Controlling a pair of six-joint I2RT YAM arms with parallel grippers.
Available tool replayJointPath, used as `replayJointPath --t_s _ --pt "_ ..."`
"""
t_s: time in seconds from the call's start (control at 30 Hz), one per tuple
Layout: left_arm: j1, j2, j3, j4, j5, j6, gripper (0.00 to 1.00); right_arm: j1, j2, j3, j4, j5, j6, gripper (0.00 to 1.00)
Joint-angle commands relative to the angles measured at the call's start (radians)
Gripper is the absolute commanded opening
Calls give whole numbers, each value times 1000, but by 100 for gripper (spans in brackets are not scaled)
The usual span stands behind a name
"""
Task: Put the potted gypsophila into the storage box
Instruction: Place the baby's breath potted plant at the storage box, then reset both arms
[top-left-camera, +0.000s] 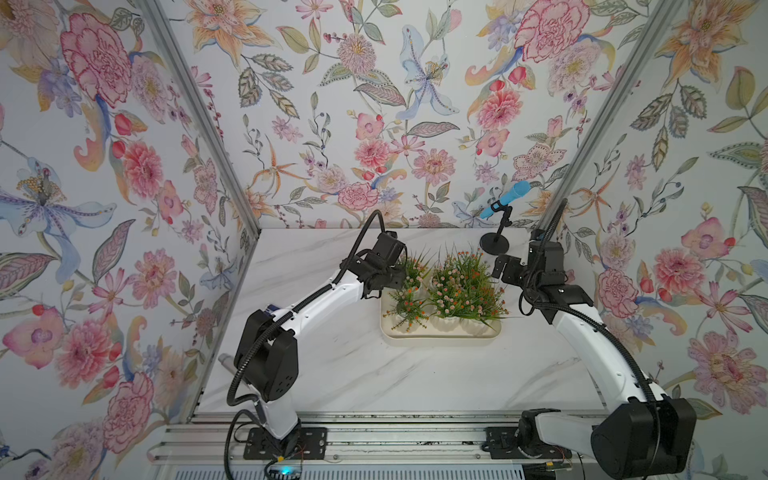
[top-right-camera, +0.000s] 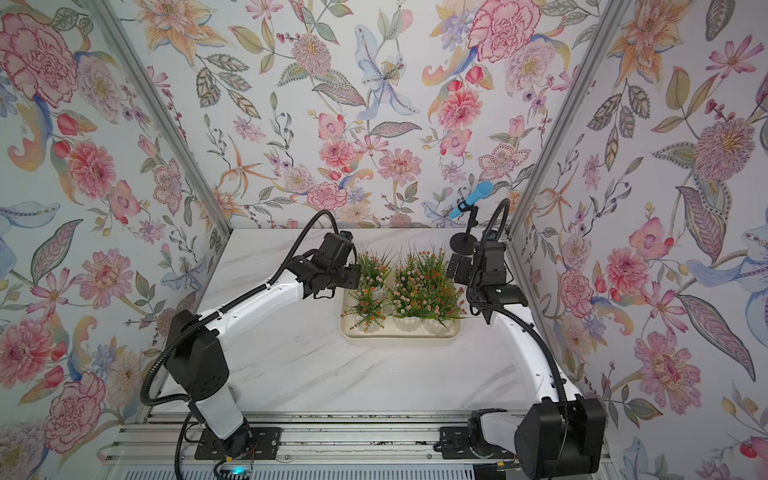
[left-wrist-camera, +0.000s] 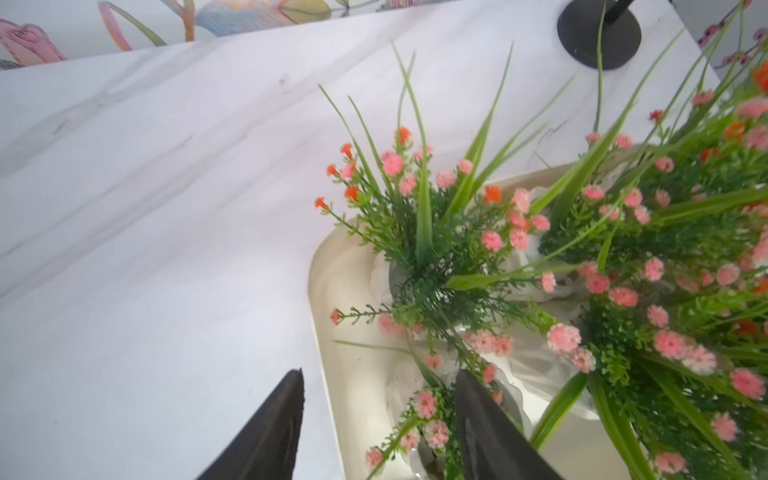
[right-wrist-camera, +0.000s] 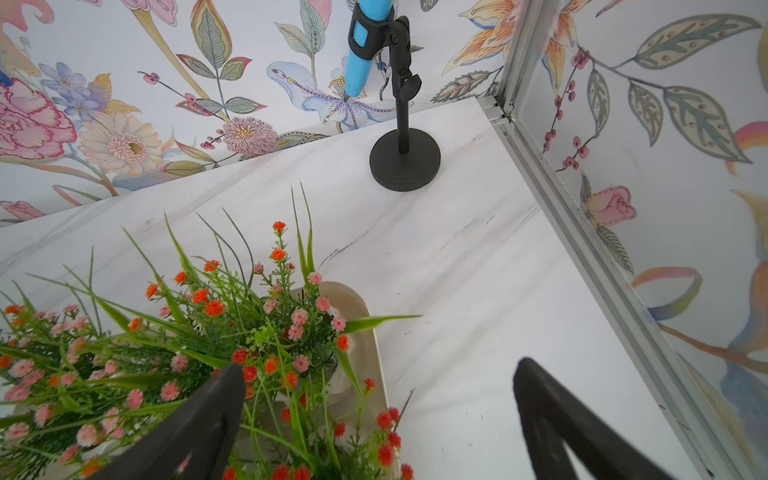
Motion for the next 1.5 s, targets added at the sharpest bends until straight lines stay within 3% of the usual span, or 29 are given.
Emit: replayJointPath --t_s 0.0,0.17,0.37,0.4,0.47,0.7,0.83,1.2,1.3,1.47 --pt "37 -61 15 75 5 41 65 -8 -28 -31 4 51 73 100" --pt "104 -139 -11 136 8 115 69 -5 -50 -77 7 97 98 100" --pt "239 -284 -159 224 5 153 81 -5 -125 -142 -14 181 134 100" --pt "266 -303 -185 240 12 156 90 -5 -140 -155 -21 198 140 100" --pt "311 -330 -225 264 12 163 99 -8 -161 -173 -39 222 153 100" --pt "410 -469 -471 432 -90 226 100 -21 -210 -213 -61 253 198 100" --pt "496 -553 -649 578 -87 247 100 -21 -219 -208 -79 260 218 100" --pt "646 -731 -1118 1124 -180 419 100 -18 -208 -199 -106 228 249 100" --pt "675 -719 -1256 1370 -193 455 100 -16 -218 -197 -108 226 258 100" --pt "686 -598 -1291 1487 -137 408 100 -12 -243 -205 -117 233 295 100"
